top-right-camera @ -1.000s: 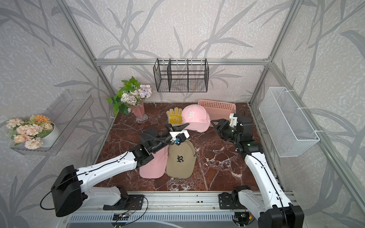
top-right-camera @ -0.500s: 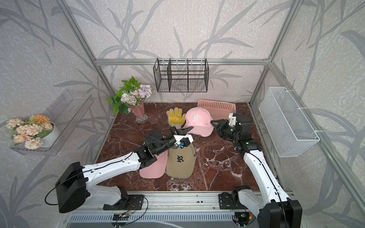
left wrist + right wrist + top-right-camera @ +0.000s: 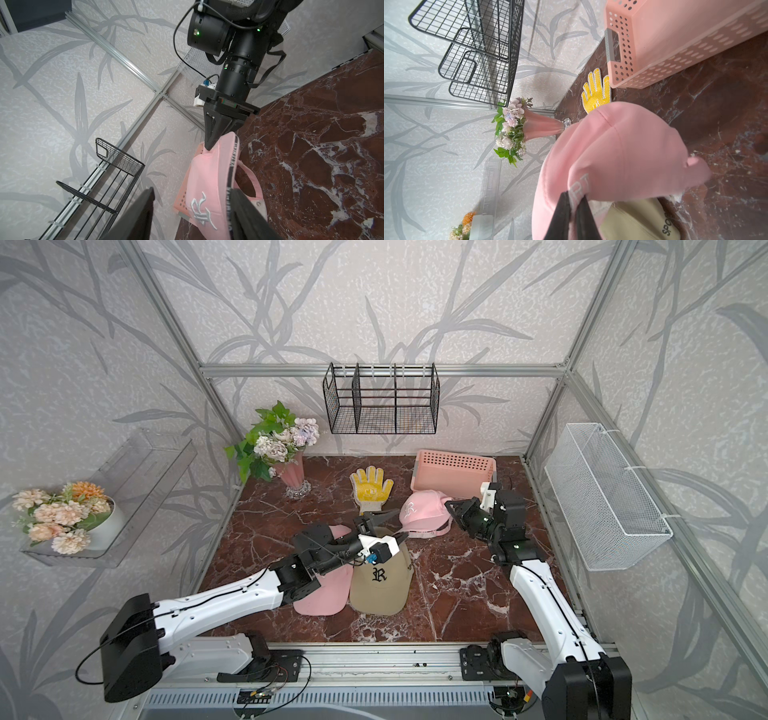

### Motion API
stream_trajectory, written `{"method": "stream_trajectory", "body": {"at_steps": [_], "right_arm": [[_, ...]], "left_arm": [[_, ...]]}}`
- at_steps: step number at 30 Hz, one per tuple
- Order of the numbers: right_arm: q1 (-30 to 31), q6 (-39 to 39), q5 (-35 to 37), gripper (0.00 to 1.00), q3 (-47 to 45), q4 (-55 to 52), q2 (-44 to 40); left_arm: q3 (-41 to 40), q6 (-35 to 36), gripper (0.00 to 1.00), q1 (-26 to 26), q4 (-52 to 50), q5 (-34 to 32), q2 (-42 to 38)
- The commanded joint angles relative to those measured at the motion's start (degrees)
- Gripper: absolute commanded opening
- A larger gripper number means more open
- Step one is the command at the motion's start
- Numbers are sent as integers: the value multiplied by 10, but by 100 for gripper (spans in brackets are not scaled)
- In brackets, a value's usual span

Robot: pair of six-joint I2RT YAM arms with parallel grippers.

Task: Turn the baseball cap inside out
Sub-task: Place the baseball cap at the center of the board.

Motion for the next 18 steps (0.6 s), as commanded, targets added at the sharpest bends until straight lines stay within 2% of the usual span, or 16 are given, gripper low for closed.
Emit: {"method": "stream_trajectory", "body": {"at_steps": [1, 4, 8, 13, 18], "right_arm": [[-3, -61, -28, 0, -33, 103, -32], [-7, -84, -59, 0, -56, 119, -45], [-15, -97, -135, 0, -76, 147, -30], [-38, -105, -189, 0, -120, 173, -14], [-65, -124, -238, 0, -154, 170, 1]], "left_arm": [[-33, -43, 72, -2, -36, 43, -63], [-68, -80, 75, -2, -43, 50, -115], [-98, -148, 77, -2, -17, 15, -163], [-110, -230, 76, -2, -3, -33, -197], [-128, -276, 76, -2, 18, -53, -212]]}}
